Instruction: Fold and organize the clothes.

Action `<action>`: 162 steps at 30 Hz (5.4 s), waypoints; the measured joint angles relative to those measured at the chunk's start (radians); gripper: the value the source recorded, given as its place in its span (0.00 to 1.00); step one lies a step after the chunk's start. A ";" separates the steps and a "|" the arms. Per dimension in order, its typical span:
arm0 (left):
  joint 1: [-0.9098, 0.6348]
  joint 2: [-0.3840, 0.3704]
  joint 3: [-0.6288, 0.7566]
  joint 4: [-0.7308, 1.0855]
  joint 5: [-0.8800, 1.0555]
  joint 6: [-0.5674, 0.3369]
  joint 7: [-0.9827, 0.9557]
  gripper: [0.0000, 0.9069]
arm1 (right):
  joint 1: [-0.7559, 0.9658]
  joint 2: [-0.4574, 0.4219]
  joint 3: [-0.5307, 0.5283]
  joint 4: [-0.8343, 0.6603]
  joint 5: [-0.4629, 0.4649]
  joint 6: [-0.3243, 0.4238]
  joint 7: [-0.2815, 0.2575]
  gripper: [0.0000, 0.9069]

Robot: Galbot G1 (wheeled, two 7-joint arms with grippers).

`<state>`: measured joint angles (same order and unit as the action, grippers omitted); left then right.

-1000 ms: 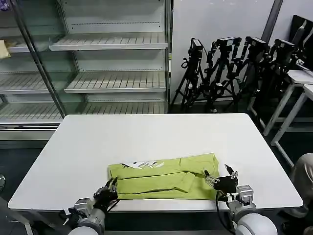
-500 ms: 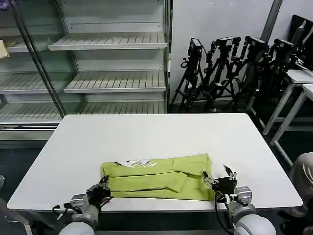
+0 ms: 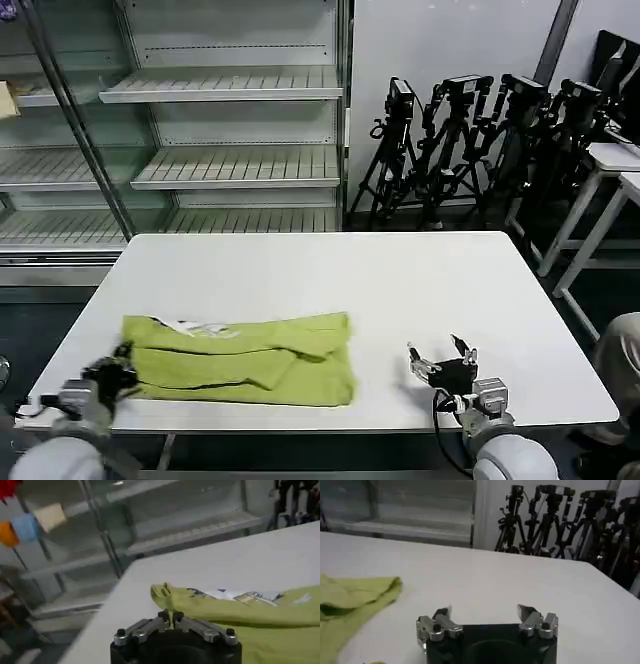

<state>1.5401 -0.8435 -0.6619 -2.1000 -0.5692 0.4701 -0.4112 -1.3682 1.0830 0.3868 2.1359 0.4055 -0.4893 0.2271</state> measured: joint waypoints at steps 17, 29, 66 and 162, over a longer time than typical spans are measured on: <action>-0.001 0.091 0.000 -0.144 0.051 0.034 0.049 0.01 | -0.012 0.010 0.001 0.011 -0.036 0.001 -0.004 1.00; -0.148 0.026 0.259 -0.169 0.030 0.050 0.090 0.01 | -0.039 0.014 0.039 0.024 -0.050 0.004 -0.005 1.00; -0.396 -0.093 0.589 -0.070 0.000 0.103 0.119 1.00 | -0.046 0.026 0.061 0.036 -0.064 0.002 -0.007 1.00; -0.142 -0.176 0.151 0.107 -0.171 -0.036 0.201 0.01 | -0.005 0.017 0.011 0.006 -0.058 0.038 -0.017 1.00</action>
<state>1.3981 -1.0197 -0.5106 -1.9934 -0.7401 0.4336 -0.2102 -1.3735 1.0997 0.3974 2.1423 0.3474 -0.4509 0.2106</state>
